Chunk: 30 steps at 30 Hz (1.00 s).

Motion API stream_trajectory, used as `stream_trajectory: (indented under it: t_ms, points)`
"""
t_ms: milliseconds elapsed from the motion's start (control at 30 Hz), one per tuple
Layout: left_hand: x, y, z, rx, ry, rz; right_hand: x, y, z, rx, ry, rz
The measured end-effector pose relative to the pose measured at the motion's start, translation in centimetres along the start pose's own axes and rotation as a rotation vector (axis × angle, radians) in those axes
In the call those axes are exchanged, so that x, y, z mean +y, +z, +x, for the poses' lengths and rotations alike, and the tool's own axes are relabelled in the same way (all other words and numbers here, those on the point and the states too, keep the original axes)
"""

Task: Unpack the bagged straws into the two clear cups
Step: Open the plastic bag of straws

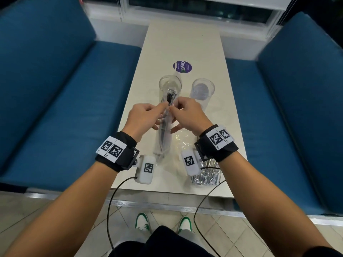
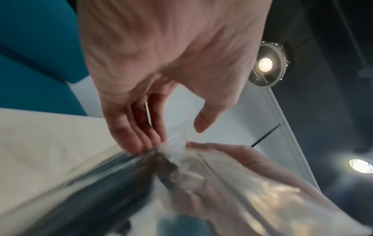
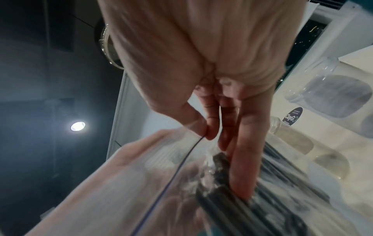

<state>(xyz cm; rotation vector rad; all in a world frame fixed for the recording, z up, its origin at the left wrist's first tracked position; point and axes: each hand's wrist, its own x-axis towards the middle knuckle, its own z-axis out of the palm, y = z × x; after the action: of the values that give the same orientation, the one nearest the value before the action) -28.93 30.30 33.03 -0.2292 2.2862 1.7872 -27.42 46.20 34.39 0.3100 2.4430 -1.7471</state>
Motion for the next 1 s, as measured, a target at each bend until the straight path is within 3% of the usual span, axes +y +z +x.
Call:
stream_trajectory:
  t_ms: [100, 233, 333, 467, 567, 733, 867, 1000]
  points:
    - [0.1, -0.2, -0.3, -0.017, -0.036, -0.145, 0.6, 0.1, -0.4, 0.03, -0.043, 0.003]
    - [0.5, -1.0, -0.2, -0.036, -0.2, -0.501, 1.3, -0.7, -1.0, 0.068, -0.017, 0.124]
    - [-0.1, -2.2, 0.6, 0.061, -0.297, -0.705, 2.2, -1.7, -1.2, 0.126, 0.056, 0.231]
    - [-0.9, -3.2, 1.7, 0.172, -0.266, -0.55, 3.4, -3.3, -1.0, 0.238, 0.118, 0.334]
    - [-1.2, -3.1, 1.8, 0.186, -0.232, -0.484, 3.9, -3.5, -0.7, 0.23, 0.171, 0.426]
    - [-2.8, -3.2, 0.7, -0.222, -0.128, -0.591, 4.2, -2.4, -0.7, 0.017, 0.279, 0.68]
    - [-5.7, -2.3, 0.4, -0.368, 0.067, -0.153, 4.0, -1.7, -0.6, -0.011, 0.281, 0.814]
    - [-8.0, -2.1, 1.5, -0.567, 0.102, -0.019, 4.2, -1.5, -0.6, -0.084, 0.244, 0.804]
